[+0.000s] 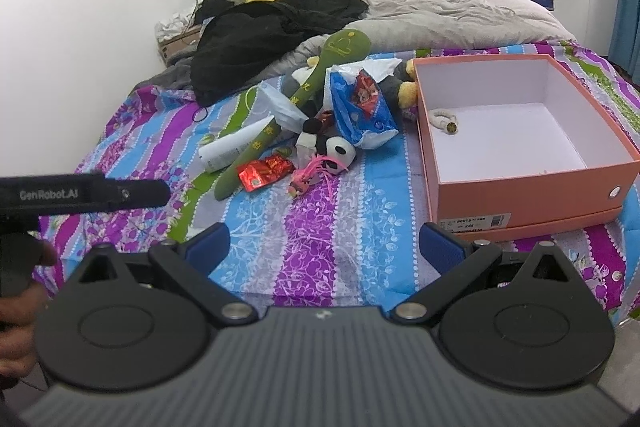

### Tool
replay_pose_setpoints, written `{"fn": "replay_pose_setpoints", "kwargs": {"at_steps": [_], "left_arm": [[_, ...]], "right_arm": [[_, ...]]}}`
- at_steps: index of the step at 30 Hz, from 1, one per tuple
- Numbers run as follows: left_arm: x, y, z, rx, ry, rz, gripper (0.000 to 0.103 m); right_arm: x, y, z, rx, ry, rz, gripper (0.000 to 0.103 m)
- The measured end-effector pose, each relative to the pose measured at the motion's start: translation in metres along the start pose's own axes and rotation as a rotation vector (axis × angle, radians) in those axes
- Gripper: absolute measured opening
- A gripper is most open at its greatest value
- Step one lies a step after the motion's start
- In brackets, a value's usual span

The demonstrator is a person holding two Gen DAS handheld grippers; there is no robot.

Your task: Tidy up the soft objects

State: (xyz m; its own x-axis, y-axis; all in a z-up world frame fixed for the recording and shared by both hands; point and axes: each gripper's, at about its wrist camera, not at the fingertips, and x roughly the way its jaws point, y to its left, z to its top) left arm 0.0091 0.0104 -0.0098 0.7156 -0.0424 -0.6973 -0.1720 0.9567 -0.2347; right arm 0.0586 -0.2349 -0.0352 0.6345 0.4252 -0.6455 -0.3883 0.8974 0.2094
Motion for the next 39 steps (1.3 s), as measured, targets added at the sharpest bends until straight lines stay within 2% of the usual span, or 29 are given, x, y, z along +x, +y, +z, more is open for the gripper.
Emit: {"fn": "replay_pose_setpoints", "kwargs": {"at_steps": [6,11,18,27,33,35,39], "left_arm": [[0.005,-0.003,-0.003,0.014,0.014,0.0,0.096],[0.006,0.005,0.005,-0.009,-0.001,-0.012,0.096],[0.017,0.011,0.008,-0.02,0.004,-0.009,0.096],[0.036,0.02,0.008,-0.036,0.041,-0.008,0.096],[0.05,0.028,0.01,-0.036,0.046,0.02,0.096],[0.057,0.031,0.011,-0.038,0.051,0.029,0.096],[0.073,0.042,0.013,-0.063,0.057,0.053,0.096]], "right_arm": [[0.0,-0.002,0.0,0.014,-0.004,-0.023,0.103],[-0.005,-0.003,-0.001,0.008,-0.07,-0.073,0.103],[0.01,-0.004,0.0,0.024,-0.04,-0.083,0.101],[0.025,-0.001,0.01,0.018,-0.05,-0.042,0.101],[0.044,0.003,0.012,-0.005,-0.034,-0.034,0.101],[0.051,0.004,0.013,-0.013,-0.029,-0.018,0.097],[0.068,0.001,0.018,0.016,-0.01,0.017,0.097]]}}
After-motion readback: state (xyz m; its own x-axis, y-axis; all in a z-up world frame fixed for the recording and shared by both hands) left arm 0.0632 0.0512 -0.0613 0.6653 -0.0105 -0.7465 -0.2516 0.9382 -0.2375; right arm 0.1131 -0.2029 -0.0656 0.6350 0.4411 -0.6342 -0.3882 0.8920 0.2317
